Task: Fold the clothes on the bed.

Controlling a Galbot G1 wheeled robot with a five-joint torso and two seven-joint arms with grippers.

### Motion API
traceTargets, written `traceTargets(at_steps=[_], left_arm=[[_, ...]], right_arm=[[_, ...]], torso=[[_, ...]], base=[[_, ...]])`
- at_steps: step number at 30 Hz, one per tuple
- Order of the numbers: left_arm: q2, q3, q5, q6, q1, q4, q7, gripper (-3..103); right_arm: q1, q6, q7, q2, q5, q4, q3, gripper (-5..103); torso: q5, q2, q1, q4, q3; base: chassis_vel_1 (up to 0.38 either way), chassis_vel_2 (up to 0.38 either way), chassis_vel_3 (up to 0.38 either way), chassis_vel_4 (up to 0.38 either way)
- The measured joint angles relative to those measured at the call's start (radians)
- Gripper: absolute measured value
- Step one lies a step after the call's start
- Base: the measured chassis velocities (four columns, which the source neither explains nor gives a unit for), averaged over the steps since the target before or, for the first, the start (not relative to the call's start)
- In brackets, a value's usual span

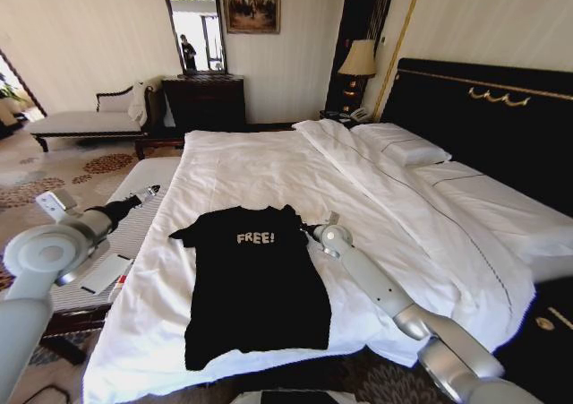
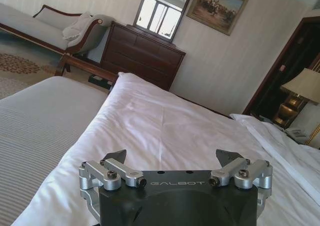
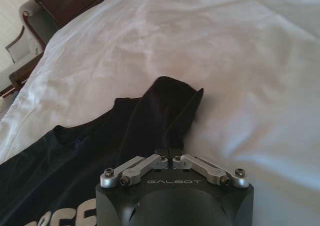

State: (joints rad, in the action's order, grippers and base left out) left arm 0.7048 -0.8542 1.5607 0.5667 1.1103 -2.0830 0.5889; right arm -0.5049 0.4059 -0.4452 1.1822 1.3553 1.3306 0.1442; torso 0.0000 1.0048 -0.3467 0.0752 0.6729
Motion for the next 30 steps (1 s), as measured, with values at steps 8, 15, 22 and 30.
traceTargets(at_steps=[8,15,22,30], left_arm=[[0.009,-0.01,-0.018,-0.009,0.017,0.002,-0.011,100],[0.009,-0.021,-0.02,-0.012,0.028,0.002,-0.014,100],[0.012,-0.021,-0.03,-0.015,0.03,0.01,-0.019,100],[0.017,-0.011,-0.038,-0.016,0.025,0.012,-0.022,100]], right_arm=[[-0.006,-0.062,0.094,0.013,-0.094,0.082,0.141,0],[-0.018,-0.095,0.113,0.059,-0.178,0.053,0.213,0],[-0.039,-0.139,0.163,0.071,-0.221,0.078,0.256,18],[-0.046,-0.207,0.217,0.059,-0.283,0.107,0.276,40]], torso=[[-0.0001,0.0,0.0,0.0002,0.0],[-0.0002,0.0,0.0,-0.0001,0.0],[-0.0001,0.0,0.0,0.0001,0.0],[-0.0001,0.0,0.0,0.0003,0.0]], base=[[0.0,0.0,0.0,0.0],[0.0,0.0,0.0,0.0],[0.0,0.0,0.0,0.0],[0.0,0.0,0.0,0.0]])
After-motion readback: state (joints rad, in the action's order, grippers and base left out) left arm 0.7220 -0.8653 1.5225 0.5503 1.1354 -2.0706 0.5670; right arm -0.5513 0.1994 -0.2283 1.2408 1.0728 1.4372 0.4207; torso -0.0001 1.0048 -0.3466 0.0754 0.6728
